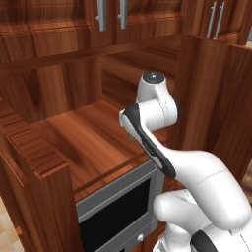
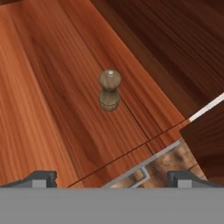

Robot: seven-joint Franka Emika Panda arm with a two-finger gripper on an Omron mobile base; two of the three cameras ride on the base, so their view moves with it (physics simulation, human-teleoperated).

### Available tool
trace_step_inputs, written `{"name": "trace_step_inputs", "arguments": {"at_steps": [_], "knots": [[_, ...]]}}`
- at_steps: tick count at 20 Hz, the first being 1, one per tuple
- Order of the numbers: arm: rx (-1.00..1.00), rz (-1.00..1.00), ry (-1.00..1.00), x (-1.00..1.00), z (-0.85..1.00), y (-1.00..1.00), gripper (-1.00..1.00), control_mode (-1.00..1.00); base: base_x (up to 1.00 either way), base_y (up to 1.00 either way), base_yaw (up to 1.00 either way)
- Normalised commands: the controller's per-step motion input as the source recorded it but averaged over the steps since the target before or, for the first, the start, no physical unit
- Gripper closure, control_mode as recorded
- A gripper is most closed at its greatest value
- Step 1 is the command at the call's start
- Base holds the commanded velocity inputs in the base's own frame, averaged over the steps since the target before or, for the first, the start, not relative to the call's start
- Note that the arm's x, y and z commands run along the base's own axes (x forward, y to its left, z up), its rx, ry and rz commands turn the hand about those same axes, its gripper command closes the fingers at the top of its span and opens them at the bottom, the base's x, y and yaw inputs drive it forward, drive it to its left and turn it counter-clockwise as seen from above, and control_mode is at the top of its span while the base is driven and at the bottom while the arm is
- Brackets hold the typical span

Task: Retrieve the bottle and the shaker from the cabinet and place them next to the mixing bowl on the counter. Then add garlic from the fridge to the mixing bowl.

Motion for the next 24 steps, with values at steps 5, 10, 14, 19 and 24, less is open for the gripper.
{"name": "trace_step_inputs", "arguments": {"at_steps": [5, 10, 14, 19, 24], "knots": [[0.01, 0.00, 0.00, 0.17, -0.09, 0.00, -1.00, -1.00, 0.00, 0.00, 0.00], [0.01, 0.00, 0.00, 0.25, -0.08, 0.00, -1.00, -1.00, 0.00, 0.00, 0.00], [0.05, 0.00, 0.00, 0.12, -0.01, 0.00, -1.00, -1.00, 0.00, 0.00, 0.00], [0.06, -0.01, 0.00, 0.14, -0.05, 0.00, -1.00, -1.00, 0.00, 0.00, 0.00], [0.02, -0.06, 0.00, 0.15, -0.22, 0.00, -1.00, -1.00, 0.00, 0.00, 0.00]]}}
